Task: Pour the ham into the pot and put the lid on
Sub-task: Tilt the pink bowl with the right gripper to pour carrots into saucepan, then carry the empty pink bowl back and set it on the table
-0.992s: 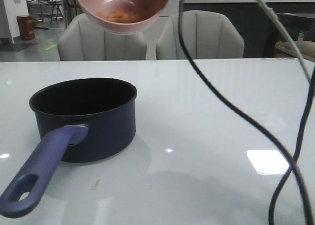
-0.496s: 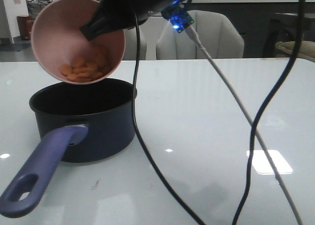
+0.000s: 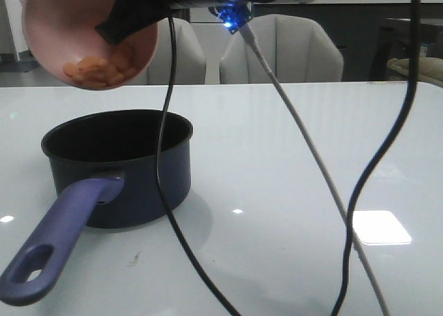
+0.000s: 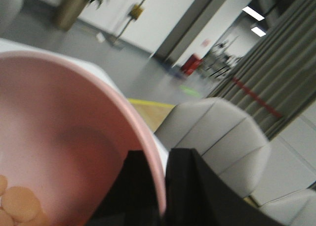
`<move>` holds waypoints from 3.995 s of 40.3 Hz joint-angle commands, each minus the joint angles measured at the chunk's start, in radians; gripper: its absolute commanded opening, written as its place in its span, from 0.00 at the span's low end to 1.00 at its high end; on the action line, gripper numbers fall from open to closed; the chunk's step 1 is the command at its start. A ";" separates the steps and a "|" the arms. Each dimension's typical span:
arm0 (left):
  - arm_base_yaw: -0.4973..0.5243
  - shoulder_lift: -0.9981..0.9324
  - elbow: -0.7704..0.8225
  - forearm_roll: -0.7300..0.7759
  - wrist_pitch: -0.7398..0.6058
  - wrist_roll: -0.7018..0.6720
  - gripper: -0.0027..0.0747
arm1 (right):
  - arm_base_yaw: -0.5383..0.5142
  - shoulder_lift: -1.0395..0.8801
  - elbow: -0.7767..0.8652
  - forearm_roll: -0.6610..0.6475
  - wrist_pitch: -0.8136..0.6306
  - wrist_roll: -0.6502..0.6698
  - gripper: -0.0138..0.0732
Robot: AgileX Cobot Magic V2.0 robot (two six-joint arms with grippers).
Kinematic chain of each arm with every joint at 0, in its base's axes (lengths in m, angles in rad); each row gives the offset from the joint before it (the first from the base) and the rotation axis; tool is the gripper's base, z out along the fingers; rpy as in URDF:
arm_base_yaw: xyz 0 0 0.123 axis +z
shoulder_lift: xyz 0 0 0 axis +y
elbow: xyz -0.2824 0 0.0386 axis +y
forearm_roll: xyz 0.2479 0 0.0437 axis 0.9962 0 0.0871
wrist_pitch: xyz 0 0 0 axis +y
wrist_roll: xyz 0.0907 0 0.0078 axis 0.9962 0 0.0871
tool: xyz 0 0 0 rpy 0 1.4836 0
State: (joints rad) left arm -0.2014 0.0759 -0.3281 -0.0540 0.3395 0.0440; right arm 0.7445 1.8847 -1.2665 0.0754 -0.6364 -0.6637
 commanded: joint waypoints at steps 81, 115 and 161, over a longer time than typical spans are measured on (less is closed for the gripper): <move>-0.006 0.014 -0.026 -0.005 -0.075 -0.004 0.79 | -0.326 -0.433 0.043 0.555 1.116 -0.010 0.32; -0.006 0.014 -0.026 -0.005 -0.075 -0.004 0.79 | -0.650 -0.153 0.043 0.304 1.259 0.293 0.32; -0.006 0.014 -0.026 -0.005 -0.092 -0.004 0.79 | -0.538 -0.694 0.206 0.233 1.062 0.312 0.72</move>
State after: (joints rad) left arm -0.2014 0.0759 -0.3281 -0.0540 0.3390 0.0440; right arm 0.1748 1.3003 -1.0818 0.3044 0.5503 -0.3505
